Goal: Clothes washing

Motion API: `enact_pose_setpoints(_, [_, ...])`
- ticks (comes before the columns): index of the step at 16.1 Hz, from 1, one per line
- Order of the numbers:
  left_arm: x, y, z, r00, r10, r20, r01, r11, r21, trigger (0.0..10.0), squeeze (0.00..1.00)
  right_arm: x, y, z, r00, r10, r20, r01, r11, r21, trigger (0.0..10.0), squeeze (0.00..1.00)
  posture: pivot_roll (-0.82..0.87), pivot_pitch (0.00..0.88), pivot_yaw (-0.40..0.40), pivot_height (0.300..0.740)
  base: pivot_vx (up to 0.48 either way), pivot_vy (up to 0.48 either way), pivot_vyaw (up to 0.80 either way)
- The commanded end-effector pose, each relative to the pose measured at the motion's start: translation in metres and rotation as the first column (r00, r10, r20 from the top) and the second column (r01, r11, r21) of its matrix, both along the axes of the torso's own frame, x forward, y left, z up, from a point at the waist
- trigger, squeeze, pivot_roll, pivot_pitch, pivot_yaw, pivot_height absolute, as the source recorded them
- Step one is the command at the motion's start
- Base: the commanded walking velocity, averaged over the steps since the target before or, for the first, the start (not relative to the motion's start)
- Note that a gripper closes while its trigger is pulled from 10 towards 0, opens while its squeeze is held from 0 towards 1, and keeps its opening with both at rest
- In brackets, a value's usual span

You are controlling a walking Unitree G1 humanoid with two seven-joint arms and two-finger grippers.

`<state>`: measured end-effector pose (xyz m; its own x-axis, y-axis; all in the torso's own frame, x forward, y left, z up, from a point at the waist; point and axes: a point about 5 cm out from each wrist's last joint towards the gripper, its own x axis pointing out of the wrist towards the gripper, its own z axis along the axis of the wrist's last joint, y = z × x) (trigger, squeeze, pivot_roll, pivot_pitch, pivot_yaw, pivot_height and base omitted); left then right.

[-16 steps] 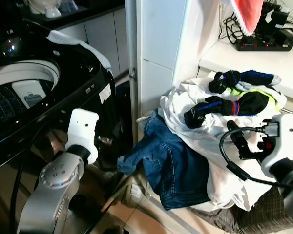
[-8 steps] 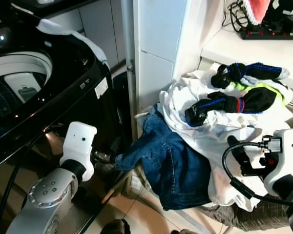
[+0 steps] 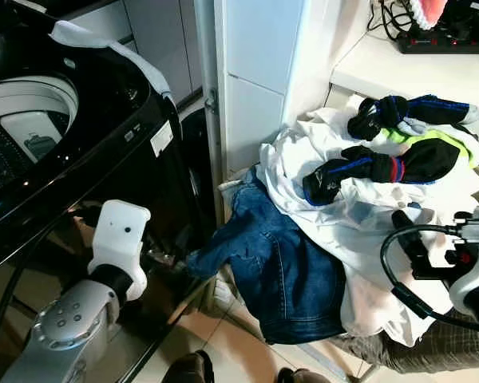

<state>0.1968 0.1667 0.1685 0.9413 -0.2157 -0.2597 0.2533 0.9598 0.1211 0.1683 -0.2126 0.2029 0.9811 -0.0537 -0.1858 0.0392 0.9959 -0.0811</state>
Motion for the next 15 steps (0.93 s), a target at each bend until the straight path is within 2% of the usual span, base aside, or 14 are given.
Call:
enact_pose_setpoints(1, [-0.005,0.001,0.003,1.000,-0.005,-0.004,0.005,1.000,0.007,10.0,0.00,-0.004,0.001,0.004,1.000,0.003,0.024,-0.003,1.000,-0.009,10.0,0.00,0.03,0.180,0.024,0.740,0.000,0.000,0.00])
enact_pose_setpoints(6, [-0.023,0.005,0.004,0.998,-0.017,-0.055,0.018,1.000,0.022,10.0,0.00,-0.013,0.000,0.001,1.000,0.016,0.011,-0.016,1.000,0.010,10.0,0.00,0.05,0.219,0.032,0.740,0.000,0.000,0.00])
enact_pose_setpoints(8, [-0.035,0.009,0.004,0.996,-0.019,-0.088,0.022,0.999,0.034,10.0,0.00,-0.020,-0.001,-0.001,1.000,0.017,0.000,-0.017,1.000,0.022,10.0,0.00,0.05,0.241,0.041,0.740,0.000,0.000,0.00])
enact_pose_setpoints(9, [-0.046,0.011,0.002,0.992,-0.024,-0.122,0.029,0.999,0.044,10.0,0.00,-0.028,-0.003,-0.004,1.000,0.016,-0.020,-0.016,0.999,0.032,10.0,0.00,0.05,0.247,0.044,0.740,0.000,0.000,0.00])
enact_pose_setpoints(12, [-0.053,0.013,-0.001,0.988,-0.032,-0.148,0.039,0.998,0.043,10.0,0.00,-0.039,-0.005,-0.008,0.999,0.012,-0.047,-0.010,0.999,0.040,10.0,0.00,0.04,0.223,0.051,0.740,0.000,0.000,0.00])
enact_pose_setpoints(13, [-0.055,0.012,-0.005,0.987,-0.032,-0.159,0.039,0.998,0.040,10.0,0.00,-0.040,-0.004,-0.011,0.999,0.002,-0.048,0.000,0.999,0.040,10.0,0.00,0.03,0.181,0.053,0.740,0.000,0.000,0.00])
enact_pose_setpoints(15, [-0.040,0.007,-0.002,0.993,-0.044,-0.108,0.046,0.999,0.023,10.0,0.00,-0.030,-0.004,0.001,1.000,-0.018,0.025,0.017,0.999,0.030,10.0,0.00,0.03,0.118,0.062,0.740,0.000,0.000,0.00])
